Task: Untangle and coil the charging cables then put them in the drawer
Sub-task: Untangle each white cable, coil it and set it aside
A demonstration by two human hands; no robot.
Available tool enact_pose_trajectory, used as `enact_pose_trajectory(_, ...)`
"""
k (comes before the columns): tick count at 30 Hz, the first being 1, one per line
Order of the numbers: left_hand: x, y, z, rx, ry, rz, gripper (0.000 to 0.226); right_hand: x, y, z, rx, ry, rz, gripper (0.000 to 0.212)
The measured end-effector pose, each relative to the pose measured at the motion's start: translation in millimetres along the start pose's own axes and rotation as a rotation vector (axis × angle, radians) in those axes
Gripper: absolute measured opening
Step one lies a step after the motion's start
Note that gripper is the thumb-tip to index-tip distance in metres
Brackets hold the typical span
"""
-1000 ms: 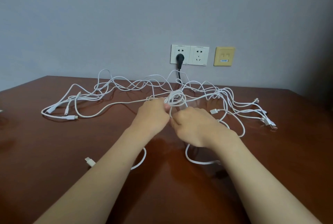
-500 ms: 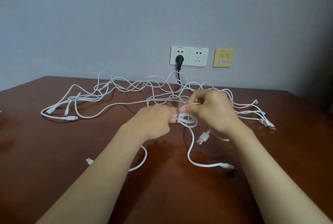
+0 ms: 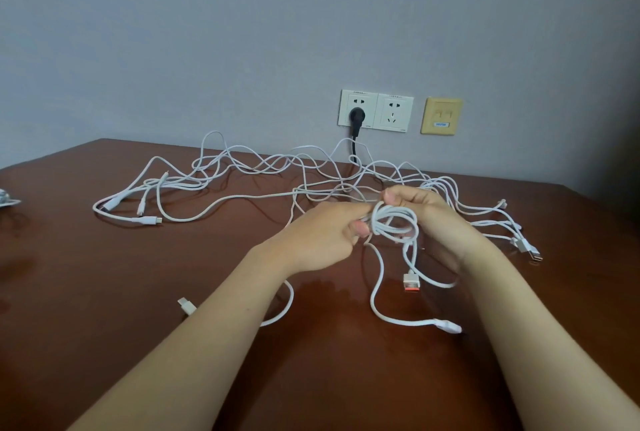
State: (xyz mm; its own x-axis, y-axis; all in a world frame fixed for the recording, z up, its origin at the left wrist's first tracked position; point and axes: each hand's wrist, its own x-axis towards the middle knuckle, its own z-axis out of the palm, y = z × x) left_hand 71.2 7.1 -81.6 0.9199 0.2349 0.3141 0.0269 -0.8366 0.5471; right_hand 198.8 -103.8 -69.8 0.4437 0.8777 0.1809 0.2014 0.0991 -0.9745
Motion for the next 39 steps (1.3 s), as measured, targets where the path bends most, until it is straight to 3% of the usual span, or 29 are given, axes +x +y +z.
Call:
enact_pose_trajectory(4, 1, 2, 5, -0.099, 0.058, -0.021, 0.045, -1, 0, 4, 0.142, 0.010, 0.044, 0.017)
enact_pose_trajectory(6, 3, 4, 6, -0.127, 0.112, -0.011, 0.039, 2, 2, 5, 0.205, 0.041, 0.047, 0.035)
enact_pose_trajectory(8, 5, 4, 7, -0.144, 0.158, -0.014, 0.037, 4, 4, 8, 0.168, 0.061, -0.006, 0.044)
enact_pose_trajectory(10, 5, 3, 8, -0.155, 0.203, -0.043, 0.038, 9, 5, 12, 0.093, 0.111, -0.048, 0.039)
enact_pose_trajectory(14, 11, 0, 10, -0.230, 0.329, -0.132, 0.031, 15, 15, 21, -0.165, 0.148, -0.107, 0.037)
enact_pose_trajectory(22, 18, -8, 5, -0.584, 0.530, -0.403, 0.035, 4, 6, 40, -1.088, 0.032, -0.106, 0.033)
enact_pose_trajectory(28, 16, -17, 4, -0.304, 0.573, -0.432, 0.035, -4, -6, 46, -1.253, -0.040, -0.203, 0.036)
enact_pose_trajectory(30, 15, -16, 4, -0.327, 0.531, -0.425, 0.031, -3, -4, 45, -1.245, -0.080, -0.154, 0.035)
enact_pose_trajectory(33, 14, -8, 2, -0.556, 0.484, -0.434, 0.025, -1, 1, 41, -1.093, -0.097, -0.058, 0.036)
enact_pose_trajectory(36, 15, -6, -4, -0.701, 0.477, -0.449, 0.028, 2, 7, 38, -0.795, -0.121, -0.025, 0.028)
enact_pose_trajectory(39, 15, -7, -7, -0.697, 0.504, -0.442, 0.030, 3, 5, 36, -0.553, -0.083, -0.052, 0.019)
